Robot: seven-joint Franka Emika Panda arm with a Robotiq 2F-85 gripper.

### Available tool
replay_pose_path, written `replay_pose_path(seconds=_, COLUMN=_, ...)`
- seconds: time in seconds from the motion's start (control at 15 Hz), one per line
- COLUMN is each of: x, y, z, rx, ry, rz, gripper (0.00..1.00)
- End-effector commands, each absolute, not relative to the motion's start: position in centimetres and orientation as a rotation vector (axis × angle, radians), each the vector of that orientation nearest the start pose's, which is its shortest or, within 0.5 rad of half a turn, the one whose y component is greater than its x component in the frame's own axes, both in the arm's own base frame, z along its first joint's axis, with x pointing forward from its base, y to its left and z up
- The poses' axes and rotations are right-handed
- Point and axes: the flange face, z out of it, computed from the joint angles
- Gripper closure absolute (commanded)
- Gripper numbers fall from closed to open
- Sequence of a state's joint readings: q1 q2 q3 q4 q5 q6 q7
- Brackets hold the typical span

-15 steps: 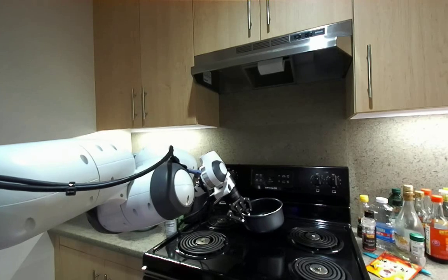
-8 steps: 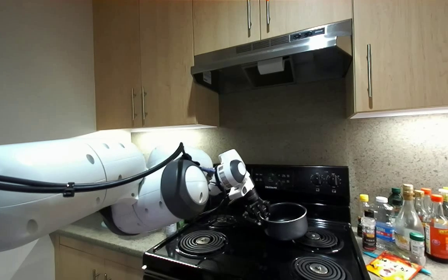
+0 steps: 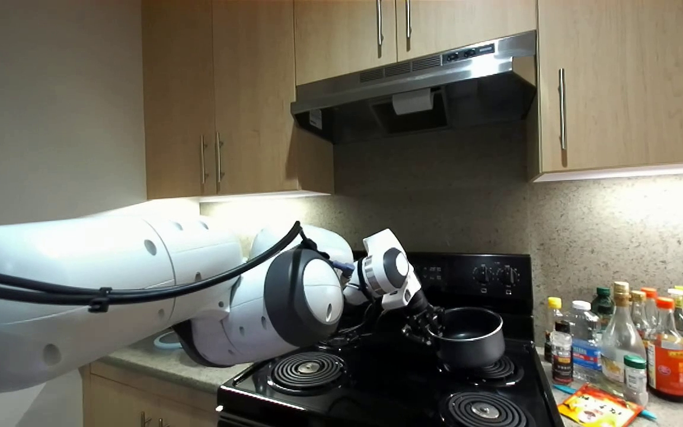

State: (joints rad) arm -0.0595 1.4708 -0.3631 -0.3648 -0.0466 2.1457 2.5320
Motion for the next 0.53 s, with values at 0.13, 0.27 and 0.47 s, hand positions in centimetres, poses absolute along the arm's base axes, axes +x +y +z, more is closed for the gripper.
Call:
replay_pose_path(seconds=0.13, x=83.4, y=-10.5, z=20.7, rx=-1.2, ry=2.562, rz=-0.793, gripper=0.98)
replay_pose_path(seconds=0.27, x=83.5, y=-9.5, z=20.3, rx=-1.304, ry=2.512, rz=-0.776, gripper=0.98)
replay_pose_path(seconds=0.47, x=83.5, y=-9.4, z=20.1, rx=-1.321, ry=2.511, rz=-0.742, gripper=0.98)
